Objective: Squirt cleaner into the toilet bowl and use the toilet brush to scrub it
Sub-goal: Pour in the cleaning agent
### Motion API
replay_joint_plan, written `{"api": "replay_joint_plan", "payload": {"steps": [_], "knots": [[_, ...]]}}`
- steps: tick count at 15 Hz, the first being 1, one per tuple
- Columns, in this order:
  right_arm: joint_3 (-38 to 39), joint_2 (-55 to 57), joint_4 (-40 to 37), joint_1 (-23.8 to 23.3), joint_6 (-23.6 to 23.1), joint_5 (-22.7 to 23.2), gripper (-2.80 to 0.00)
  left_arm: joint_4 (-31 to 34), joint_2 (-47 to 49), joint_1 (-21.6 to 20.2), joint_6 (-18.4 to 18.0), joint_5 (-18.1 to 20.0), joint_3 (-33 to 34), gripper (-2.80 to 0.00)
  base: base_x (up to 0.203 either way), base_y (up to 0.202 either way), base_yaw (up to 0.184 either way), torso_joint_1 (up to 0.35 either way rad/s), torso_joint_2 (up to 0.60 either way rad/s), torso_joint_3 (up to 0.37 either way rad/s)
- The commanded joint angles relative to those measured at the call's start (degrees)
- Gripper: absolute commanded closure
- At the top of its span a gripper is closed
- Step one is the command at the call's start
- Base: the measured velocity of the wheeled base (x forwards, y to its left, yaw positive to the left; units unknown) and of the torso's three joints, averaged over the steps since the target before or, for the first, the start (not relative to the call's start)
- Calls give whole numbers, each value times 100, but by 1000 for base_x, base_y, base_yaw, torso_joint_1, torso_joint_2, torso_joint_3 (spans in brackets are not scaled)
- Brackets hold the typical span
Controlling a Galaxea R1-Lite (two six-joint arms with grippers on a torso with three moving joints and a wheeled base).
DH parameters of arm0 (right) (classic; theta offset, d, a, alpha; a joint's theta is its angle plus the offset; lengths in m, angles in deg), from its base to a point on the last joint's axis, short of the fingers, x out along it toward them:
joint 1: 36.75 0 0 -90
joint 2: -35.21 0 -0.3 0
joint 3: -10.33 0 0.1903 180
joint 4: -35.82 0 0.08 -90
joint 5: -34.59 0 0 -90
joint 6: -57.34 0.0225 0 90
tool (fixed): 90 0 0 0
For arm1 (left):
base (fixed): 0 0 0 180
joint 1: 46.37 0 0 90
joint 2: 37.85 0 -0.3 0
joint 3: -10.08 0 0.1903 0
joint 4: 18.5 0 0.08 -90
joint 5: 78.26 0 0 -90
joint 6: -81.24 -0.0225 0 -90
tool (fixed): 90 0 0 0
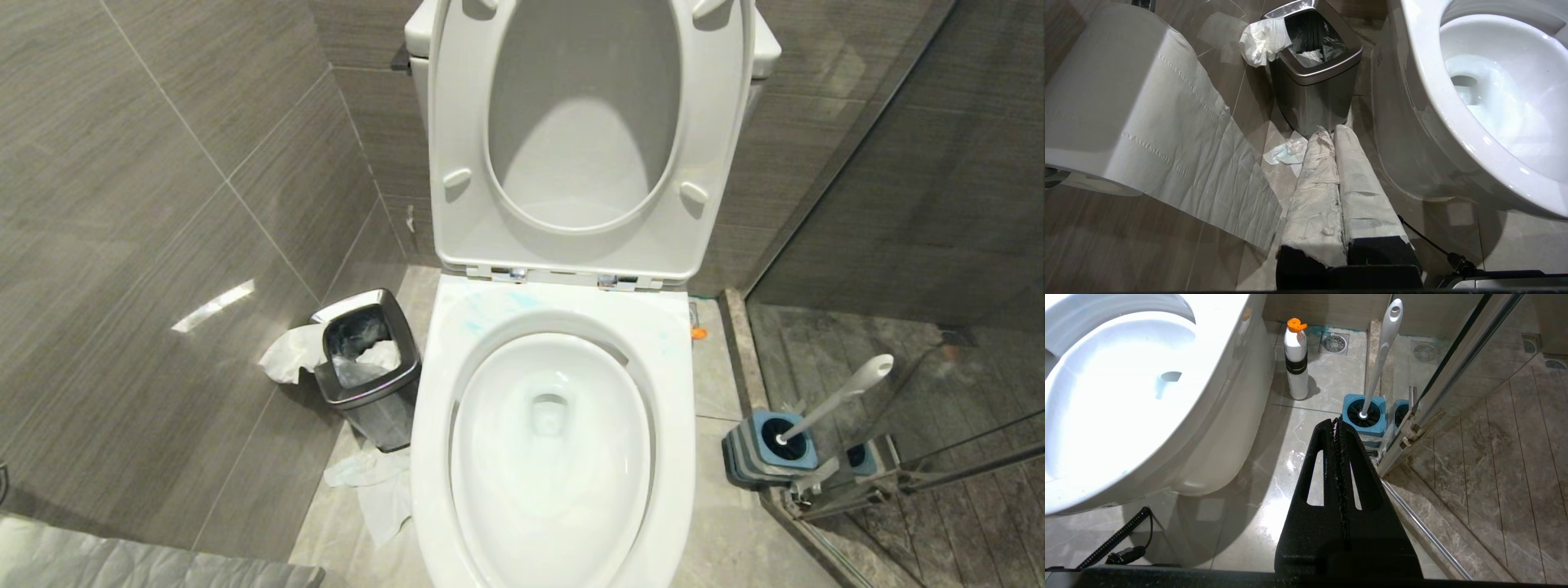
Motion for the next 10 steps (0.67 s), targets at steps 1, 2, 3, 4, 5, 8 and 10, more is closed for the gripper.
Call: {"api": "replay_joint_plan", "payload": {"steps": [1,2,3,4,5,8,10], "knots": [[-4,5,1,0,2,1,0,1,0,-1,0,-2,9,0,0,0,0,0,0,0],[5,5,1,0,2,1,0,1,0,-1,0,2,18,0,0,0,0,0,0,0],[-4,5,1,0,2,1,0,1,0,-1,0,-3,18,0,0,0,0,0,0,0],[5,5,1,0,2,1,0,1,0,-1,0,5,18,0,0,0,0,0,0,0],[-4,5,1,0,2,1,0,1,0,-1,0,5,18,0,0,0,0,0,0,0],[-4,5,1,0,2,1,0,1,0,-1,0,3,9,0,0,0,0,0,0,0],[-1,5,1,0,2,1,0,1,0,-1,0,-3,12,0,0,0,0,0,0,0]]}}
